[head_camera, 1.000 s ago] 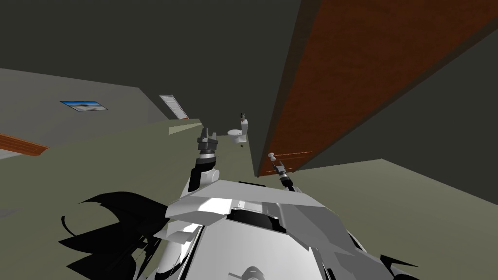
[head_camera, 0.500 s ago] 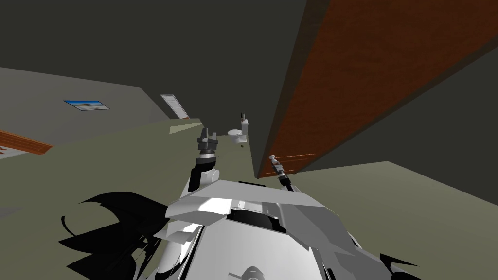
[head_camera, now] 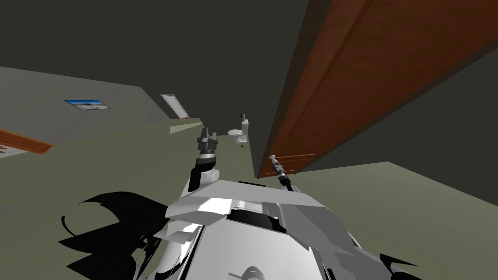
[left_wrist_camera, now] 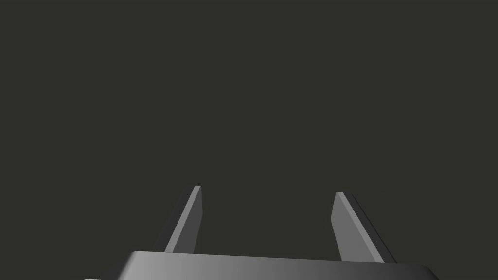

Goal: Pull the door open

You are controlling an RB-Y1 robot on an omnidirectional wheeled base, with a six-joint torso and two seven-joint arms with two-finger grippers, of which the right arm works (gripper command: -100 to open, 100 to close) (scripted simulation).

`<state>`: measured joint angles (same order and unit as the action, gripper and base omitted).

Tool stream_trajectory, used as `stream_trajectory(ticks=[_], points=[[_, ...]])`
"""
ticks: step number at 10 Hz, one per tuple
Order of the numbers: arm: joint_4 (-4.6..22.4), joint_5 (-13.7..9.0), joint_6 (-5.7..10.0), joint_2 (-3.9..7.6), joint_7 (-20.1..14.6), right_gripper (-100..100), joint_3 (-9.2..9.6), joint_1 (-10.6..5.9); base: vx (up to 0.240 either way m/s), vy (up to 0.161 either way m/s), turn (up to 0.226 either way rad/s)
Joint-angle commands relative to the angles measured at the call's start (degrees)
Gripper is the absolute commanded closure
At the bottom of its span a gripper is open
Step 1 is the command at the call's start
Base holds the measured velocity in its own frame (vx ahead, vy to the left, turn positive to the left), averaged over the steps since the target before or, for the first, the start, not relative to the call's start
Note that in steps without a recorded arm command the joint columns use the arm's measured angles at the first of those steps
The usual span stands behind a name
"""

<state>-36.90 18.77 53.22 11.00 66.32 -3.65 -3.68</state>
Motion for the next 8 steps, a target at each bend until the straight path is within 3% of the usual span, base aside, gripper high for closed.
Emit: stream_trajectory(ticks=[1,8], points=[[0.08,-0.59,-0.08,0.36,-1.61,100,-0.12,0.32,-0.043,-0.002,0.063],[0.27,-4.05,-0.46,1.83,-11.58,100,-0.34,1.56,-0.075,-0.019,0.073]])
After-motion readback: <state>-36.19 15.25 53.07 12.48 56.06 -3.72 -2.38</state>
